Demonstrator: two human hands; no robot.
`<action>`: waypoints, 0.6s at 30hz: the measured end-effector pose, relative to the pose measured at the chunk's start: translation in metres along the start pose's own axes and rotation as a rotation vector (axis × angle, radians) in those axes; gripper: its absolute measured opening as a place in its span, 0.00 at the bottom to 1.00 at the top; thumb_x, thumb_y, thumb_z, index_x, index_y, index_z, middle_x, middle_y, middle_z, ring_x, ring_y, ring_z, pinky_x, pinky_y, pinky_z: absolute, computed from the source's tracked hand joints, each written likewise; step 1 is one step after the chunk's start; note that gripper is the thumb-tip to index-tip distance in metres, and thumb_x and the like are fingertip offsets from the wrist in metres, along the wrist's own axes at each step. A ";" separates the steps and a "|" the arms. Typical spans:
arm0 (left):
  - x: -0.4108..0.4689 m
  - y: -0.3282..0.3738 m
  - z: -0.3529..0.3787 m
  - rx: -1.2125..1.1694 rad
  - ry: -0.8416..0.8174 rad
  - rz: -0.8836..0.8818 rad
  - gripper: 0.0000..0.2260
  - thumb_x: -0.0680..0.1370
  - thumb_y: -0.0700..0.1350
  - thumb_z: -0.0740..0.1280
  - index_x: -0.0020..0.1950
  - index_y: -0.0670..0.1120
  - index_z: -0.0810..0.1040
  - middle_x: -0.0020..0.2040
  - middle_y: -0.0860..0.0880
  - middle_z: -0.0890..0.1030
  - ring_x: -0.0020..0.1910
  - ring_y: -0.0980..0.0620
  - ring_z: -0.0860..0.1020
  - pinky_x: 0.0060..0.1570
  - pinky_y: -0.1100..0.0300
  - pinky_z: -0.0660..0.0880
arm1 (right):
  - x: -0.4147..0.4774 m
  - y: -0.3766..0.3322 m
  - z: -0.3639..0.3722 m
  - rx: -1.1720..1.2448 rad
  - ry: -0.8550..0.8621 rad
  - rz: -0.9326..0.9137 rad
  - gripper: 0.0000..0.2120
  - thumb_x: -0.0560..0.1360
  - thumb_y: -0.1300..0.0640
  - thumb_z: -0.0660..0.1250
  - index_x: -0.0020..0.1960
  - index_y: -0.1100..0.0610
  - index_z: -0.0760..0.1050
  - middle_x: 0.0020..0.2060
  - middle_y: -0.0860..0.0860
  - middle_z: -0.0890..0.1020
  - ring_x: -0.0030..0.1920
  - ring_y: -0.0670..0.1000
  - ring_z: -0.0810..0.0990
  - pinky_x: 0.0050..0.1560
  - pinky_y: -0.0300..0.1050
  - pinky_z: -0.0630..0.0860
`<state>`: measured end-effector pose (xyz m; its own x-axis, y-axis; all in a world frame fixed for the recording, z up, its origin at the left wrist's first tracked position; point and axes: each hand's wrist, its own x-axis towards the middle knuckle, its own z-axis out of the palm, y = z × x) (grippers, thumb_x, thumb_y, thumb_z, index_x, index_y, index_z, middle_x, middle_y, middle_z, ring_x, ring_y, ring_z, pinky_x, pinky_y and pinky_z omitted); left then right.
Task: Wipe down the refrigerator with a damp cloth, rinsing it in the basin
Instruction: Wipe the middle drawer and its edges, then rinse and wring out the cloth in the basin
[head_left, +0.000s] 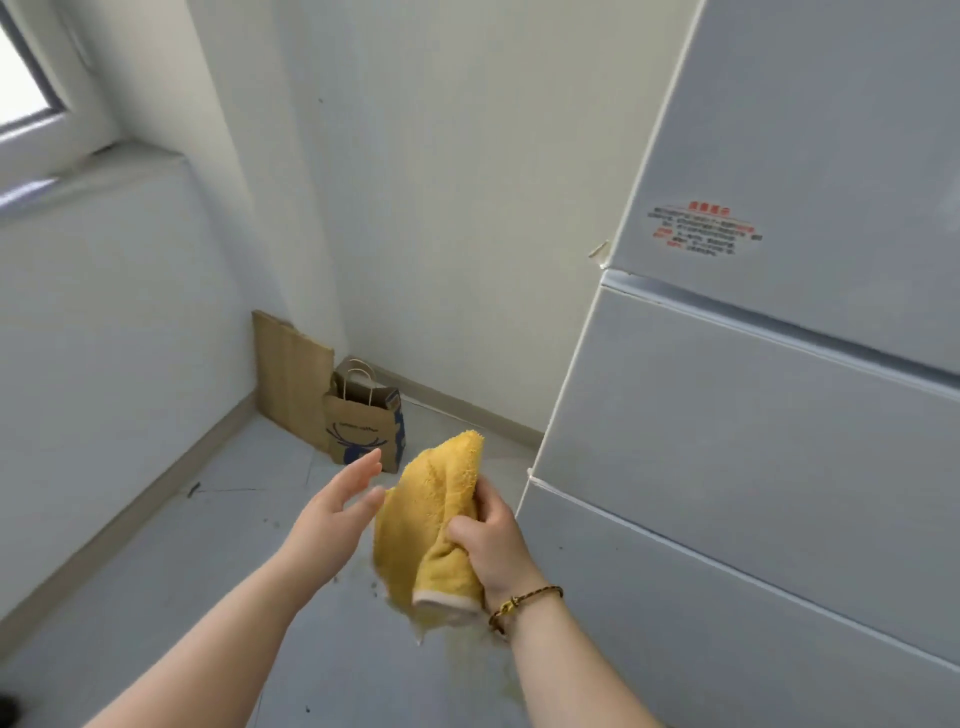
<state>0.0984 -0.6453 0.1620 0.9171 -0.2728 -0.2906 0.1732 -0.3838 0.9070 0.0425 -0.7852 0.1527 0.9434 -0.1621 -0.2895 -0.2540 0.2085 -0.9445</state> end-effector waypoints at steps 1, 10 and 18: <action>-0.003 0.001 -0.002 -0.004 -0.004 -0.037 0.19 0.79 0.45 0.59 0.70 0.53 0.63 0.68 0.53 0.68 0.68 0.52 0.65 0.62 0.59 0.61 | -0.002 -0.004 -0.002 0.041 -0.064 0.015 0.19 0.58 0.64 0.58 0.47 0.52 0.75 0.36 0.49 0.77 0.34 0.44 0.76 0.34 0.37 0.74; -0.060 -0.012 0.004 -0.329 0.130 -0.284 0.10 0.76 0.51 0.63 0.52 0.47 0.75 0.54 0.46 0.78 0.54 0.48 0.76 0.57 0.53 0.73 | -0.014 -0.023 0.000 0.068 -0.438 0.147 0.17 0.66 0.54 0.67 0.53 0.59 0.76 0.45 0.57 0.82 0.46 0.55 0.82 0.46 0.49 0.80; -0.132 -0.033 -0.027 -0.444 0.478 -0.191 0.15 0.63 0.53 0.67 0.41 0.43 0.73 0.34 0.50 0.74 0.33 0.55 0.72 0.30 0.69 0.69 | -0.021 -0.020 0.051 -0.308 -0.490 0.021 0.06 0.76 0.61 0.63 0.44 0.53 0.77 0.42 0.51 0.80 0.47 0.53 0.77 0.46 0.45 0.77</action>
<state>-0.0187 -0.5727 0.1791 0.8961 0.2227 -0.3839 0.3852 0.0395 0.9220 0.0384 -0.7366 0.1853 0.9074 0.3199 -0.2725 -0.2552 -0.0958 -0.9621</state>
